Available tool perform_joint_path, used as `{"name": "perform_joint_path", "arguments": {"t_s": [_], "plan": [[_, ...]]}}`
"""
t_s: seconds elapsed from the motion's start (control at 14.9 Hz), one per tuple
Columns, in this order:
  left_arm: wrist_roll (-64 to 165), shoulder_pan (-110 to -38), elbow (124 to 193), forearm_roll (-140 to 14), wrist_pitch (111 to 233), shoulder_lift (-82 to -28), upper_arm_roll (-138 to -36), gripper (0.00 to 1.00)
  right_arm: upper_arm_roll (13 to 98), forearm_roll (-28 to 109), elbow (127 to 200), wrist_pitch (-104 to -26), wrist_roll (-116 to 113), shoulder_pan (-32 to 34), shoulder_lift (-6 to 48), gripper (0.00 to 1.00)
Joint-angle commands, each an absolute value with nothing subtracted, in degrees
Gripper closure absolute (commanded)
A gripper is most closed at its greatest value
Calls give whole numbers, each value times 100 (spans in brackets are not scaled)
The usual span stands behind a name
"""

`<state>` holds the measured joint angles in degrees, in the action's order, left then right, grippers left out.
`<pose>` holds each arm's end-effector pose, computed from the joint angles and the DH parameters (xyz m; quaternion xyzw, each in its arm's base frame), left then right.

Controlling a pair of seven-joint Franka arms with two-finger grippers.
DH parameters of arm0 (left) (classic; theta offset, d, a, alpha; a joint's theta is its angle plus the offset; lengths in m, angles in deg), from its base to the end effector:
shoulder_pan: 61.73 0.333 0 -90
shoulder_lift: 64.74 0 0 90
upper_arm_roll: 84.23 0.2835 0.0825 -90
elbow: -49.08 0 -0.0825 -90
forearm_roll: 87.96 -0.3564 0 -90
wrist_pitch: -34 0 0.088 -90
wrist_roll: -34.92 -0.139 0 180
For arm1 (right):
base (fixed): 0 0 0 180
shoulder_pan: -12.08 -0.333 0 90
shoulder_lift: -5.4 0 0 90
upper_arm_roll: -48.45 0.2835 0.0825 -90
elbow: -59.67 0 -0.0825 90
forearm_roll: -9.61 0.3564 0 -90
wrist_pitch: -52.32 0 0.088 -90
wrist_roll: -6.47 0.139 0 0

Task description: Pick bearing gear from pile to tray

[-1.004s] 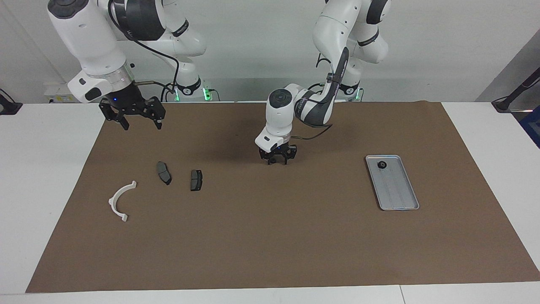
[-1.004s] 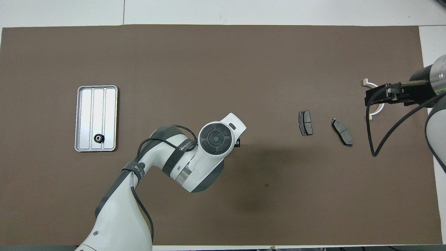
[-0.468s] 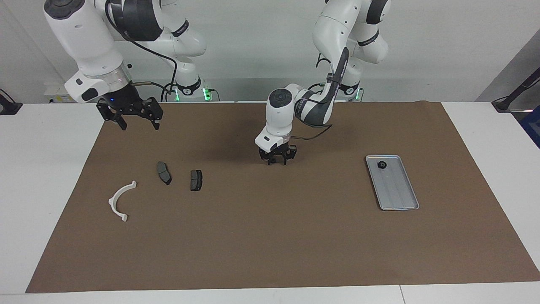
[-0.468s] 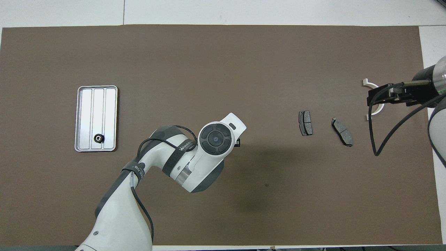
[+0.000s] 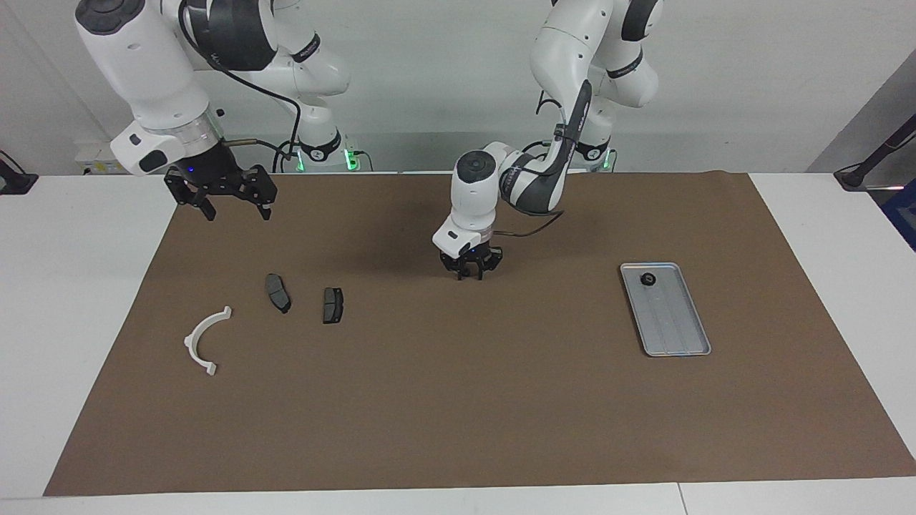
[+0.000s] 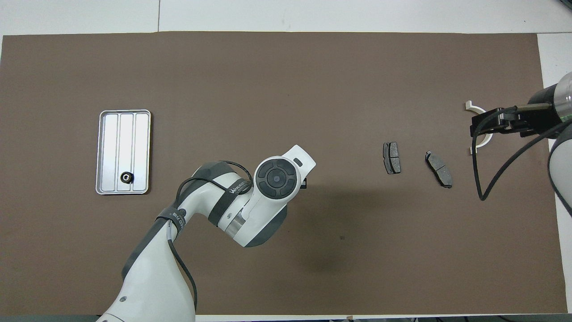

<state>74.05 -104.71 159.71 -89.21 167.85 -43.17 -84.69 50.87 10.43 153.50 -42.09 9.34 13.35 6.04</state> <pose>0.4308 -0.4066 0.2516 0.9989 -0.0447 0.0151 0.0046 0.5351 0.0125 0.5310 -0.9999 0.0156 0.0008 0.0073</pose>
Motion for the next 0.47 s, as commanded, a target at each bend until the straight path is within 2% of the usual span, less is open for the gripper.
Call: {"name": "perform_joint_path", "arguments": {"t_s": [0.0,0.2,0.4], "plan": [[7368,-10506,16096,-8849,16882,-4373,-8432,82,5117,970,15415,-4181,752,1375,540,0],[7359,-10462,16035,-8849,16812,-4373,-8432,97,5126,760,15415,-4208,743,1375,540,0],[7350,-10444,15781,-8849,16401,-4364,-8432,100,5126,759,15415,-4208,752,1349,532,0]]}}
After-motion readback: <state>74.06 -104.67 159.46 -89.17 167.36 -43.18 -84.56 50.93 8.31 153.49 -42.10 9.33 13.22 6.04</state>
